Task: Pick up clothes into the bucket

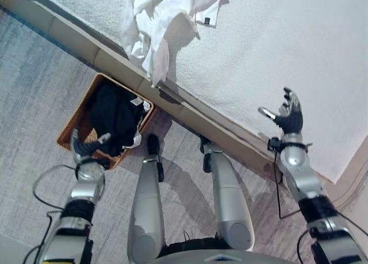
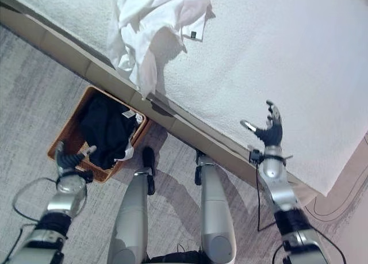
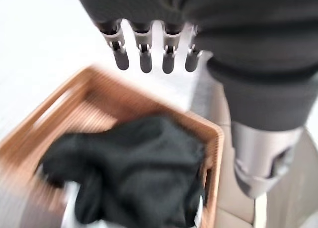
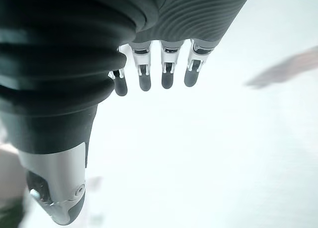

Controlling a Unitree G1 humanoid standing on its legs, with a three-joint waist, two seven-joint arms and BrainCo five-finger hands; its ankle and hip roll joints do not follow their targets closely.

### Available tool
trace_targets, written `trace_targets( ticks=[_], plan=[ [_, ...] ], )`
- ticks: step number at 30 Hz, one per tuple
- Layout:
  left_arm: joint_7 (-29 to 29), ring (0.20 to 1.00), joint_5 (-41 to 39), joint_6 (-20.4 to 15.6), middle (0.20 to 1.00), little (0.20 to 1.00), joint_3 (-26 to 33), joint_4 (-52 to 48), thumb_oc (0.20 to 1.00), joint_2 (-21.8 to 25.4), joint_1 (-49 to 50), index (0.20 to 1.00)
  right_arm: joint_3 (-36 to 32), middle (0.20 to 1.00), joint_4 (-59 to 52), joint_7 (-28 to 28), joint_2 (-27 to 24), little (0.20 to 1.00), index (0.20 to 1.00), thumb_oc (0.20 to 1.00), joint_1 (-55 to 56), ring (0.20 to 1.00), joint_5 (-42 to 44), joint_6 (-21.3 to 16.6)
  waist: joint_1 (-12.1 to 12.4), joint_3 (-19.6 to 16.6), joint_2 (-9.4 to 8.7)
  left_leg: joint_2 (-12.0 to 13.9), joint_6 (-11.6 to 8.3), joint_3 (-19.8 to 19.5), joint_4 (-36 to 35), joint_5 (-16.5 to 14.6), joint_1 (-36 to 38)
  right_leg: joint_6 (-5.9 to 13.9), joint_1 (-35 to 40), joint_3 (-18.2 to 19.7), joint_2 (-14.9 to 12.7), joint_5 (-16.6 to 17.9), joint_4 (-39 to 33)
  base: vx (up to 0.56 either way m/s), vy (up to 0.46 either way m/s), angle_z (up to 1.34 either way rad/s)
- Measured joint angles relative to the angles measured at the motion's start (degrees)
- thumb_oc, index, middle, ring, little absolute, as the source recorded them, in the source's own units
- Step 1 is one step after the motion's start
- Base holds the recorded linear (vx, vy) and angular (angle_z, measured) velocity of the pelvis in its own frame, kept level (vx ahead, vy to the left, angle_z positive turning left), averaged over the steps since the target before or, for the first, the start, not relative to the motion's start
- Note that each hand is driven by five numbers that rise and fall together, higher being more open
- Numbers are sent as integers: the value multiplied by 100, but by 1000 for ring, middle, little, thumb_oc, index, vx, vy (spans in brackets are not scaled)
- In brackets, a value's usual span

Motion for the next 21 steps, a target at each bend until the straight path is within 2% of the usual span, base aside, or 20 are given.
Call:
trace_targets(
  ticks=[1,3,8,11,17,21],
  plan=[
    [-124,1000,-286,-126,1000,1000,4,40,1000,-163,102,1000,1,1000,92,-39,-53,1000,1000,1000,-295,1000,-93,41,138,3,10,-24,-23,-39,-132,36,202,8,179,-62,-59,-58,-5,48,-55,20],
    [-189,1000,-480,-247,1000,1000,-22,54,1000,-326,207,1000,11,1000,443,-111,-133,1000,1000,1000,-625,1000,-157,90,249,-4,77,-43,-58,-123,-327,106,451,4,410,-144,-89,-110,-50,41,-61,33],
    [-480,1000,-502,-486,1000,1000,-548,-149,1000,-336,419,1000,190,1000,2100,-207,-743,1000,1000,1000,-2245,1000,-140,327,776,-34,479,-182,-69,-444,-856,403,913,9,901,-495,-266,-193,-183,31,-55,37],
    [-688,1000,-457,-509,1000,1000,-871,-136,1000,-330,626,1000,738,1000,3000,-249,-1034,1000,1000,1000,-3314,1000,-34,437,875,-30,653,-263,-76,-518,-940,507,929,29,922,-588,-379,-220,-142,18,-30,24],
    [-852,1000,-413,-472,1000,1000,-1472,-136,1000,-447,817,1000,1289,1000,3943,-247,-1113,1000,1000,1000,-4168,1000,-41,628,1090,-28,733,-358,-25,-663,-970,556,804,21,877,-707,-499,-254,-152,21,-15,17],
    [-877,1000,-380,-465,1000,1000,-1964,-135,1000,-575,749,1000,1999,1000,5201,-154,-1172,1000,1000,1000,-4943,1000,-51,813,1068,-27,787,-435,-59,-816,-1091,699,605,40,731,-832,-580,-245,-171,21,-56,22]
  ],
)
